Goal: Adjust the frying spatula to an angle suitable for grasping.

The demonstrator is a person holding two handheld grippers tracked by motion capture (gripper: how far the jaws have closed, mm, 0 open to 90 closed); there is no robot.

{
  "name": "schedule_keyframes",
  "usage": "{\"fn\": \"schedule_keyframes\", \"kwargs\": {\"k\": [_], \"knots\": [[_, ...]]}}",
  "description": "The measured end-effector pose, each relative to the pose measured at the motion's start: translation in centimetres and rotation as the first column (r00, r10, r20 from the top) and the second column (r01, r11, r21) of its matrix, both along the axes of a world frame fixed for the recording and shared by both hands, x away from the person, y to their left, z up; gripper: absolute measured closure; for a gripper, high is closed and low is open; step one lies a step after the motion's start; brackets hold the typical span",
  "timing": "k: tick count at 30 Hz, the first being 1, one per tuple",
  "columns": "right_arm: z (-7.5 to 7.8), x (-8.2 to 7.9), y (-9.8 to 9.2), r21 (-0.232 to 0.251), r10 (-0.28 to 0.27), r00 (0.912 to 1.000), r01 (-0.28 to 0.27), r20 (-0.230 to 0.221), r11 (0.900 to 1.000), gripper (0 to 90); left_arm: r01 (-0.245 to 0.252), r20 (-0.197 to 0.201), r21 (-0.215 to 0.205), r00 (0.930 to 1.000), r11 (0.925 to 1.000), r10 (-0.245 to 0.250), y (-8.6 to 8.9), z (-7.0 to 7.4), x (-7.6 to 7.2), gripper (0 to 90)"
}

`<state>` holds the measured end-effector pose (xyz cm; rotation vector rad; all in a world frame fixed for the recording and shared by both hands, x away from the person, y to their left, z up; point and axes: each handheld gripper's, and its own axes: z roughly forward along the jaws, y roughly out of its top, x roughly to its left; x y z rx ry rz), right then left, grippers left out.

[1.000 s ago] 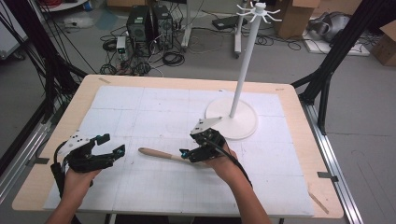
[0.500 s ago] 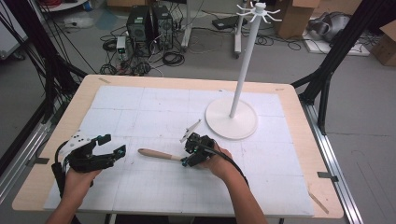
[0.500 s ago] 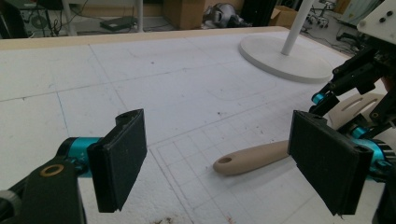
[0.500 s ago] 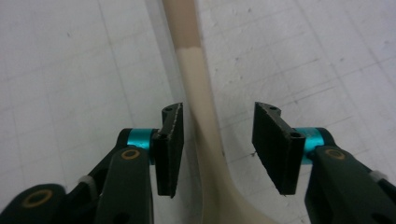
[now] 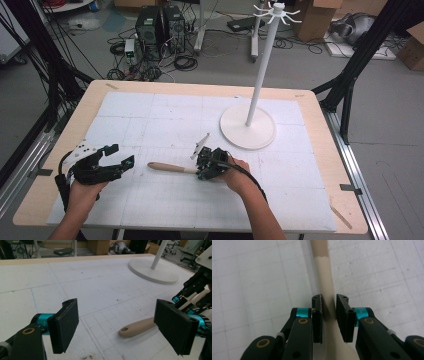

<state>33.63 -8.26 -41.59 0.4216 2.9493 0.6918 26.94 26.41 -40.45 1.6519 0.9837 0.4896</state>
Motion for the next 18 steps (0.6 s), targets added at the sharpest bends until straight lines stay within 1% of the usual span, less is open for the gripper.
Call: {"fn": "schedule_keyframes", "kwargs": {"k": [3,5,8,11,13,16,18], "knots": [[0.2,-0.3,-0.4,-0.031,0.007,1.0,-0.007,0.006,1.0,77.4,-0.002,-0.002,0.001,1.0,1.0,0.002,0.0,0.0,0.0,20.6],[0.3,-0.6,-0.8,-0.043,-0.002,0.9998,0.003,0.017,0.999,77.6,-0.002,-0.001,-0.002,1.0,1.0,0.002,0.0,0.0,0.0,20.6],[0.4,-0.8,-2.0,-0.024,-0.03,0.9995,0.031,0.013,0.999,77.7,-0.003,-0.002,-0.002,1.0,1.0,0.003,0.0,0.0,0.0,20.6],[0.4,-1.3,-3.4,-0.023,-0.064,0.9979,0.064,0.012,0.998,77.7,-0.002,-0.002,-0.001,1.0,1.0,0.002,0.0,0.0,0.0,20.7],[0.4,-1.6,-4.6,-0.022,-0.088,0.9961,0.088,0.013,0.996,77.8,-0.001,-0.004,0.0,1.0,1.0,0.001,-0.1,0.0,0.0,20.7],[0.1,-2.2,-6.6,-0.003,-0.13,0.9915,0.13,0.009,0.991,77.7,0.001,-0.005,0.008,1.0,1.0,-0.001,-0.1,0.0,0.0,20.8],[0.1,-2.7,-7.8,0.011,-0.146,0.989,0.146,0.019,0.989,77.7,0.002,-0.006,0.006,1.0,1.0,-0.002,-0.2,-0.1,0.0,20.9]]}}
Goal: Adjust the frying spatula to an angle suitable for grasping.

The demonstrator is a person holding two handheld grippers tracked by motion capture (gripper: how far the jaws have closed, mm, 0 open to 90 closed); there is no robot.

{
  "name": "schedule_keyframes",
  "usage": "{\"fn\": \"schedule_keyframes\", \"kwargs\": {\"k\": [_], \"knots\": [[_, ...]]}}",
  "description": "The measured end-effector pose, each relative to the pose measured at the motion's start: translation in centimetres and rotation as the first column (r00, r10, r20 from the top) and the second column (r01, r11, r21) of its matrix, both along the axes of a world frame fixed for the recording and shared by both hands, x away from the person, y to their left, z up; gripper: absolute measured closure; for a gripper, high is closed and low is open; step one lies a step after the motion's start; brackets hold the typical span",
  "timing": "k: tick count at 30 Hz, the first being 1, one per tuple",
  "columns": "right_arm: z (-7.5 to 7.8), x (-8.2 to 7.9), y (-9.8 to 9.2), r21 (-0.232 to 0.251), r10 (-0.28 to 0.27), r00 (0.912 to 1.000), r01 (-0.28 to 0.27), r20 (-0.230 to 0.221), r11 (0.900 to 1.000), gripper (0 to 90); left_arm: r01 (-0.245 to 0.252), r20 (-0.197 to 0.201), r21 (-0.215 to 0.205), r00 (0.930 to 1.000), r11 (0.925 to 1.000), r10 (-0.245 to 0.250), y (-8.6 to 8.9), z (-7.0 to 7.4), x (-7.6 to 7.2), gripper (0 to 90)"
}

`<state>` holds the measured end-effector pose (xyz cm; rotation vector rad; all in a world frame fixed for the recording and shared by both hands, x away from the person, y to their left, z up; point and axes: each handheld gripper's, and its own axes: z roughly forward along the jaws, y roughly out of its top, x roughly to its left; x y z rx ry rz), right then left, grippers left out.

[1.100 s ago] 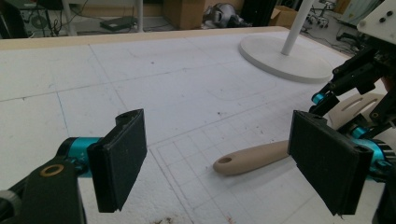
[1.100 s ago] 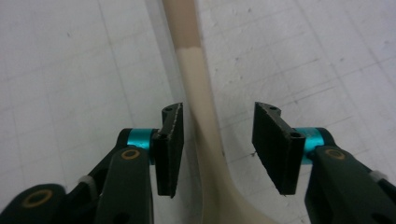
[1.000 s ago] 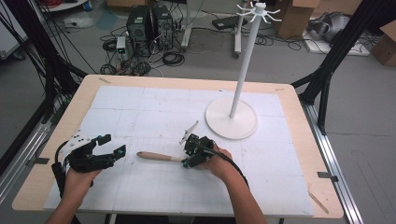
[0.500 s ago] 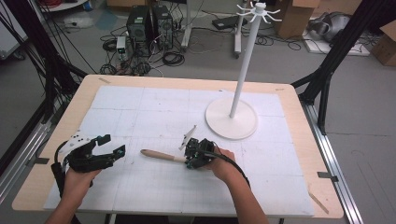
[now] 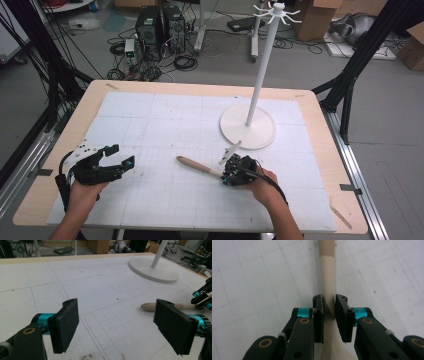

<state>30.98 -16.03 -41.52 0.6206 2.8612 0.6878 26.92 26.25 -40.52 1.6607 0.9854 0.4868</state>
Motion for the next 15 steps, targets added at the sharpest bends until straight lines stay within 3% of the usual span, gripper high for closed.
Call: {"fn": "schedule_keyframes", "kwargs": {"k": [6,15], "knots": [[0.0,-1.2,-2.9,-0.014,-0.023,0.9997,0.023,0.011,1.0,77.7,-0.001,-0.006,0.0,1.0,1.0,0.001,-0.1,-0.1,0.0,20.9],[0.0,-3.2,-7.4,0.057,-0.111,0.9937,0.11,0.018,0.992,77.7,-0.004,-0.006,0.005,1.0,1.0,0.004,-0.1,-0.1,0.0,20.9]]}}
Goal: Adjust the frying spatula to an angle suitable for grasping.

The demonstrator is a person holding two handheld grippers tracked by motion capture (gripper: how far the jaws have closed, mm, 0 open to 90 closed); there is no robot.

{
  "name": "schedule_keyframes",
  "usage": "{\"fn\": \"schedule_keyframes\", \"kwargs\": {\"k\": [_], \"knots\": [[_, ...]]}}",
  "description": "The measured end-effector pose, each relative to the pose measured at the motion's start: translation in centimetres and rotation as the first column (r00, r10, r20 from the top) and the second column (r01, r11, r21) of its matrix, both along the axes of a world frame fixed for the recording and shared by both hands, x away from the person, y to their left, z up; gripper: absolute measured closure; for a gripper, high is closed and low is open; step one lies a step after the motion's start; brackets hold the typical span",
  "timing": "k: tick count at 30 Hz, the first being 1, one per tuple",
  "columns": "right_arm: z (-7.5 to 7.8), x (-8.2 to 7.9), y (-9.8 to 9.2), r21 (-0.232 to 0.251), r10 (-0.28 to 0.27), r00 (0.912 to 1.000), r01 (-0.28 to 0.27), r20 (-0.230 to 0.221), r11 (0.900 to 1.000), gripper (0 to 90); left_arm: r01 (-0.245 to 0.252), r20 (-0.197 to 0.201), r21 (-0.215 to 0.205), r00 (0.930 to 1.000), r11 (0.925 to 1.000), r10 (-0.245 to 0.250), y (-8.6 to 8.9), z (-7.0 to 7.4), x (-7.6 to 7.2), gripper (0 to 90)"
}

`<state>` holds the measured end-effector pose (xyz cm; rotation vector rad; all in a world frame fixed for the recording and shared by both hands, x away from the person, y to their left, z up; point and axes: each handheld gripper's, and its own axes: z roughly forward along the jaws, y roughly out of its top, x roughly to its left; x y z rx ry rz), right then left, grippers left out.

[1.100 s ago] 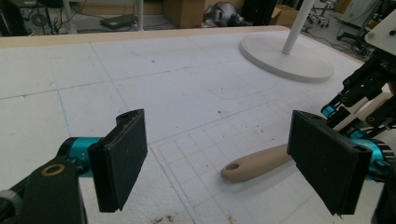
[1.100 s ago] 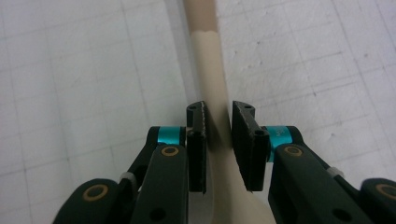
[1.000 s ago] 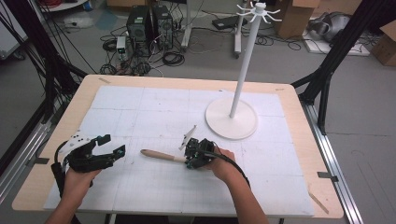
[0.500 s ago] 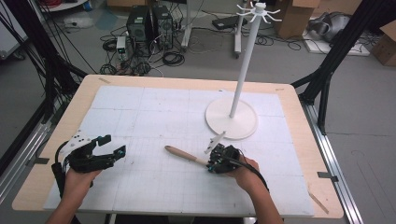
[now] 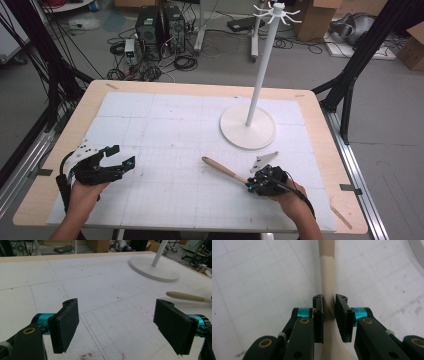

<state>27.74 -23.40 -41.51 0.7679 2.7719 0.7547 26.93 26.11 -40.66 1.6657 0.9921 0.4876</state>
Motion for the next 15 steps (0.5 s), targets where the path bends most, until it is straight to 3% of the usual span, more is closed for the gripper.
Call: {"fn": "schedule_keyframes", "kwargs": {"k": [11,13,15], "knots": [[-0.1,-1.1,-1.7,-0.056,-0.043,0.999,0.042,-0.008,0.998,77.3,0.007,-0.006,0.005,1.0,1.0,-0.007,-0.2,-0.1,-0.1,21.0],[-0.2,-1.2,-1.8,-0.042,-0.055,0.9985,0.055,-0.002,0.998,75.8,0.007,-0.005,0.003,1.0,1.0,-0.007,-0.2,-0.1,-0.1,21.0],[0.1,-1.3,-2.2,0.023,-0.097,0.9949,0.096,0.028,0.995,62.2,0.005,-0.005,-0.004,1.0,1.0,-0.005,-0.2,-0.1,-0.1,21.0]]}}
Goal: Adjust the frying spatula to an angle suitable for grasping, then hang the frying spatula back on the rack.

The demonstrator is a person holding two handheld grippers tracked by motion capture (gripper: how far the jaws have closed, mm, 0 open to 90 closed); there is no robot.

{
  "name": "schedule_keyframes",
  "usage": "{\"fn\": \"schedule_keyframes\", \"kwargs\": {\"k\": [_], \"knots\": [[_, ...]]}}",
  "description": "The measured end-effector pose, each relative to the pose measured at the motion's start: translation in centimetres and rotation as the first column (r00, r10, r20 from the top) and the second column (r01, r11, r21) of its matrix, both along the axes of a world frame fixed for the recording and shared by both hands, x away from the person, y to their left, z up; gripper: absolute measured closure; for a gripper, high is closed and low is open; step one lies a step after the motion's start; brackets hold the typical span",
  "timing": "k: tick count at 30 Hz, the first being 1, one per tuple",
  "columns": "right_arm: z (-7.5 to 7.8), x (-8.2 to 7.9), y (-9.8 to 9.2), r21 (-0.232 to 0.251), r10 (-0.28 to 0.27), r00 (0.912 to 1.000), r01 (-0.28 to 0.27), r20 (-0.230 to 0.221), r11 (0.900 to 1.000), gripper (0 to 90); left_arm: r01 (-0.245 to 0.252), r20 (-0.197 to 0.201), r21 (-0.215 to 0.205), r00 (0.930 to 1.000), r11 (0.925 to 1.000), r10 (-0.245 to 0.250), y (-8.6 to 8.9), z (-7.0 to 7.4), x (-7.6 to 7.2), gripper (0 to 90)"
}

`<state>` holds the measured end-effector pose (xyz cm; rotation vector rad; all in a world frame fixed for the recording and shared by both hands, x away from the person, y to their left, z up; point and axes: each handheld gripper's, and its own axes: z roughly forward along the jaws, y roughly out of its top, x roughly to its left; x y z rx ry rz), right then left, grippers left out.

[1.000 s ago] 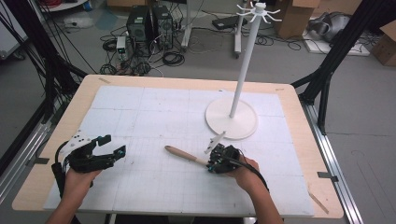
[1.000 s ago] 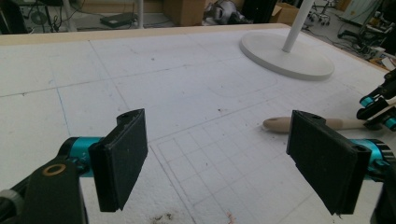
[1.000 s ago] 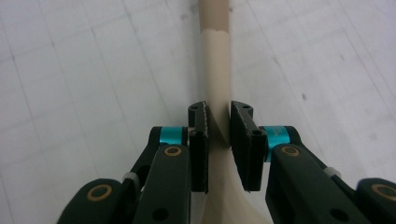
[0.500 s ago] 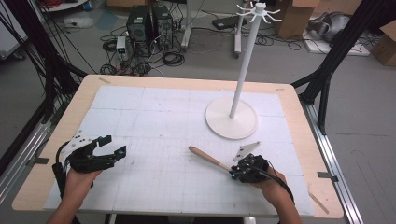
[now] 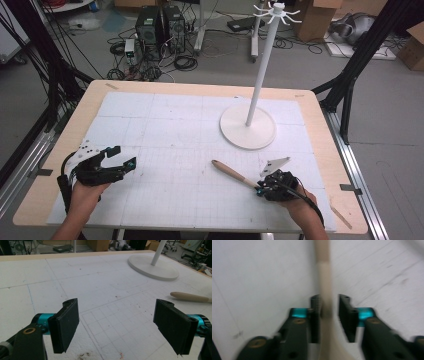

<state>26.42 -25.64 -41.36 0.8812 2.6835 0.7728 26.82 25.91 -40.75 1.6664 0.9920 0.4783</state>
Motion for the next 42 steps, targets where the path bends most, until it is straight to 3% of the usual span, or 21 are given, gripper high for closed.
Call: {"fn": "schedule_keyframes", "kwargs": {"k": [2,6,8,11,14,19,26,35,38,42], "knots": [[0.8,-0.3,-0.9,0.109,-0.07,0.9967,0.065,0.041,0.992,51.9,0.0,0.001,-0.001,1.0,1.0,0.0,0.0,0.0,0.0,21.0],[2.4,-1.3,-3.2,0.272,-0.192,0.9731,0.152,0.127,0.95,37.9,0.001,0.004,0.0,1.0,1.0,-0.001,0.0,-0.1,0.0,21.0],[2.8,-2.0,-4.1,0.309,-0.242,0.9559,0.183,0.166,0.933,31.8,0.001,0.01,0.006,1.0,1.0,-0.001,0.0,-0.1,-0.1,21.0],[2.8,-3.1,-5.3,0.339,-0.289,0.9247,0.196,0.248,0.92,27.0,-0.006,0.014,0.007,0.9999,1.0,0.006,0.0,-0.1,-0.1,21.0],[2.6,-4.0,-6.3,0.378,-0.325,0.9095,0.214,0.259,0.901,24.7,-0.013,0.011,0.003,0.9999,0.9999,0.013,0.0,-0.2,-0.1,21.0],[2.7,-4.3,-6.9,0.409,-0.368,0.8952,0.246,0.252,0.879,21.1,-0.017,0.002,0.001,0.9999,0.9999,0.017,0.0,-0.3,0.1,21.0],[2.5,-4.3,-6.8,0.404,-0.372,0.89,0.248,0.264,0.88,21.1,-0.016,0.002,0.002,0.9999,0.9999,0.016,-0.1,-0.3,0.0,21.0],[2.7,-4.7,-6.9,0.427,-0.387,0.8841,0.253,0.262,0.868,21.0,-0.012,0.001,-0.009,0.9999,0.9999,0.012,-0.3,-0.4,0.4,21.0],[2.8,-4.7,-6.6,0.443,-0.376,0.8902,0.237,0.257,0.865,21.9,-0.003,0.001,-0.009,1.0,1.0,0.004,-0.4,-0.5,0.4,21.0],[3.0,-4.1,-5.5,0.42,-0.341,0.9043,0.214,0.257,0.882,22.0,0.004,-0.003,-0.004,1.0,1.0,-0.004,-0.5,-0.6,0.5,21.0]]}}
